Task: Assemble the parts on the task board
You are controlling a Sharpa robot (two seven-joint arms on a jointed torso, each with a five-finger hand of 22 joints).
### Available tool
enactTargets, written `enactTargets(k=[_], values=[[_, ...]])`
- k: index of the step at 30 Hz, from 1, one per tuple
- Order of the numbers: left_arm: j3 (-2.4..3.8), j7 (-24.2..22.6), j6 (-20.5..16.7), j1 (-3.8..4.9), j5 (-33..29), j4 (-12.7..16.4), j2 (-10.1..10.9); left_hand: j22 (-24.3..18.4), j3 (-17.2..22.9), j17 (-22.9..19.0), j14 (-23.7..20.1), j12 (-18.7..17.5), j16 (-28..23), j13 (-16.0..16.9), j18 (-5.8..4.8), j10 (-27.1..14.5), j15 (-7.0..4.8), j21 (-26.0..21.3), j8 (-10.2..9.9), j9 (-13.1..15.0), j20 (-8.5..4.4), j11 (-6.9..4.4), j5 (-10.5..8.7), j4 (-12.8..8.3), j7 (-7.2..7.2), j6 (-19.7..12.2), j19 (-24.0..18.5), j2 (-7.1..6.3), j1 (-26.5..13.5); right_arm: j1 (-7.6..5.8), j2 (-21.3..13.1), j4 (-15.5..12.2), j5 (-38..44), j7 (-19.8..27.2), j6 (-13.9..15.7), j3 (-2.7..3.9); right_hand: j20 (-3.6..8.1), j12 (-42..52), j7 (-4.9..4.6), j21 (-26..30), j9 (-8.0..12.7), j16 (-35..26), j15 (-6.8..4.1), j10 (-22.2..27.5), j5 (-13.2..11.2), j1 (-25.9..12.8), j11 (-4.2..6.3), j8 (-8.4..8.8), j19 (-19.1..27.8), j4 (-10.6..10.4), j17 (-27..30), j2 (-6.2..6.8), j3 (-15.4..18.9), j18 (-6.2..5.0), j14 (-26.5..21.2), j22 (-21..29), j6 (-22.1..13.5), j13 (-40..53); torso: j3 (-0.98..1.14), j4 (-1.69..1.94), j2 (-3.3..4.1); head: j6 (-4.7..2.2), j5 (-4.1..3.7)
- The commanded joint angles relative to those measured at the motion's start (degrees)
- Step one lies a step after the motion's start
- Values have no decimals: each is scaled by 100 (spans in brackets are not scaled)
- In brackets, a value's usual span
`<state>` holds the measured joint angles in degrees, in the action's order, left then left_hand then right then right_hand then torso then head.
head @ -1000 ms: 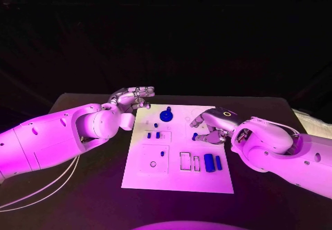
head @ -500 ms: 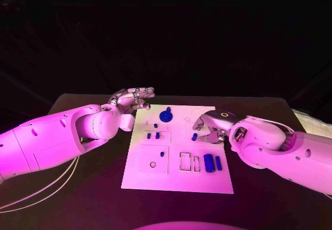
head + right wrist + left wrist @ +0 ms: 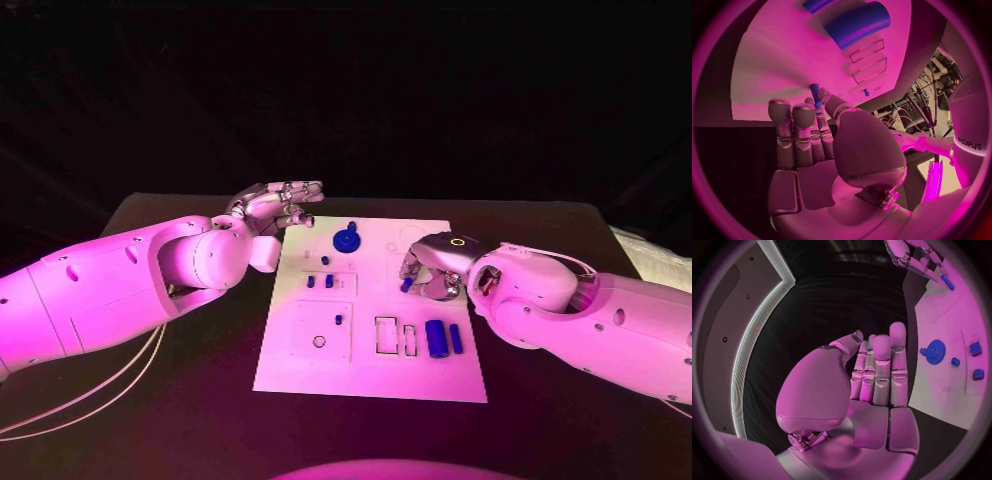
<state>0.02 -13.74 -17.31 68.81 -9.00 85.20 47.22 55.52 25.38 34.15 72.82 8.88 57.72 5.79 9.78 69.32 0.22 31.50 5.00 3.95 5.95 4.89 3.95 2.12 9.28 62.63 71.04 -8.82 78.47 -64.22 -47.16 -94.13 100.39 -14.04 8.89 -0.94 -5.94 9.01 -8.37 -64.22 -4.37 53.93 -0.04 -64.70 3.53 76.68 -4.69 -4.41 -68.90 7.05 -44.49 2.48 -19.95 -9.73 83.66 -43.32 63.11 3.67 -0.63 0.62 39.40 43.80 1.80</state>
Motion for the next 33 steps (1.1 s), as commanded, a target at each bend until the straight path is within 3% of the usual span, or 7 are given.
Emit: enactTargets(k=[1,15,24,33], values=[[3,-10,117,3,23,18,-1,-9,-35,-7,-44,25,-10,9,66,-33,-7,-23,5,-6,0,-3,5,13,-6,-30,-32,29,-23,15,28,18,278,-65,-158,-1,22,12,14,-57,-7,48,-30,-69,-27,-14,10,-40,-58,0,-32,-32,-68,122,47,-61,71,-3,-1,0,-4,12,3],[3,7,127,3,33,23,3,-18,-40,-8,-43,35,-7,13,67,-34,-7,-31,10,-4,1,-5,6,10,-8,-27,-29,38,-18,99,192,157,321,-73,-90,-2,40,-37,36,-126,-6,131,-48,-159,-35,-73,31,-38,-97,-39,-96,-33,-123,137,56,-152,150,-5,-1,5,-2,38,6],[3,9,130,3,34,18,10,-18,-40,-8,-43,35,-7,13,67,-34,-7,-31,10,-4,1,-5,6,10,-8,-27,-29,38,-18,124,124,92,341,-138,774,1,133,-2,150,-536,-66,653,-151,-543,-50,12,158,-130,-396,-30,-635,-145,-333,241,173,-784,451,31,2,6,-3,61,17],[3,8,122,3,34,-8,15,-18,-40,-8,-43,35,-7,13,67,-34,-7,-31,10,-4,1,-5,6,10,-8,-27,-29,38,-18,75,-96,-213,109,-109,1131,48,153,-12,164,-588,-79,725,-164,-599,-54,0,174,-136,-422,-33,-699,-130,-357,252,180,-852,491,33,-5,-1,-11,64,16]])
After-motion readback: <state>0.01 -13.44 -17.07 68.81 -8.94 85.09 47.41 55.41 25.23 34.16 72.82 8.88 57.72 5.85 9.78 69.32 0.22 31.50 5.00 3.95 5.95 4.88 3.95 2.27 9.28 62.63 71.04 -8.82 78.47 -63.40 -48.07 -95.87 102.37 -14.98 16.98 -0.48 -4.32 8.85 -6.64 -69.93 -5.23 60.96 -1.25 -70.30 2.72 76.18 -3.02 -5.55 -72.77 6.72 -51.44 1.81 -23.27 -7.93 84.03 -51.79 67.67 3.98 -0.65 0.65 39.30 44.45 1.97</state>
